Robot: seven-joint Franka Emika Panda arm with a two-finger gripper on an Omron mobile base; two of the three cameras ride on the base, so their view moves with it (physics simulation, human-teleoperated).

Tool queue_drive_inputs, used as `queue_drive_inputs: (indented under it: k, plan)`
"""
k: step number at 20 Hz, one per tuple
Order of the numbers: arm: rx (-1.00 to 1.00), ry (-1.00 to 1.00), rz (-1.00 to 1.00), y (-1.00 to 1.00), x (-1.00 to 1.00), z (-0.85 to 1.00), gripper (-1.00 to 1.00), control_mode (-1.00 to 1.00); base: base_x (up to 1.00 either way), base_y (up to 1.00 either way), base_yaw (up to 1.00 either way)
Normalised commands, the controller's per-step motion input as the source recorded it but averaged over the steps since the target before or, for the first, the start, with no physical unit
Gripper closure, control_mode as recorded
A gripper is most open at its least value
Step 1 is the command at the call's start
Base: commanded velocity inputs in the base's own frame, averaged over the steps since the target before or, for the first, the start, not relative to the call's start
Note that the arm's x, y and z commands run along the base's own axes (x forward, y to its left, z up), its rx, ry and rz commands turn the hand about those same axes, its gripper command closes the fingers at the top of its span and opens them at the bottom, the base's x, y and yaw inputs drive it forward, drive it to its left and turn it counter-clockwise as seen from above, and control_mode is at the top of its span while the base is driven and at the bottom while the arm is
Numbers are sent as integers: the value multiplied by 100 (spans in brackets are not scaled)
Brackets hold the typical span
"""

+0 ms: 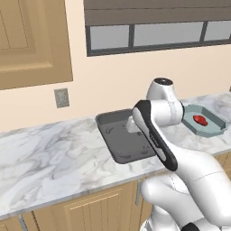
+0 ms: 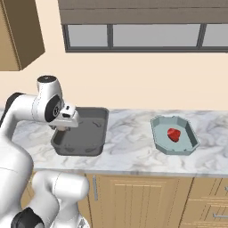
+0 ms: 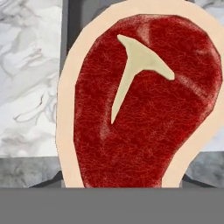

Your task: Place one tomato and one steak in each tupperware on the nearby counter, to pack two identical lunches.

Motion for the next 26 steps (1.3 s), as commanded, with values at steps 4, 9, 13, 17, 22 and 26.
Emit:
queue_drive_inputs:
  k: [4, 9, 13, 17, 22, 26]
  plan:
    - [0, 1, -6, 0, 64, -29, 100, -100, 0, 0, 0]
    - [0, 0, -2, 0, 34, -38, 100, -100, 0, 0, 0]
    - [0, 0, 0, 6, 19, -36, 100, -100, 0, 0, 0]
    - [0, 0, 0, 16, 18, -32, 100, -100, 0, 0, 0]
    - [0, 0, 0, 19, 22, -26, 100, -100, 0, 0, 0]
    - [0, 0, 0, 14, 39, -22, 100, -100, 0, 0, 0]
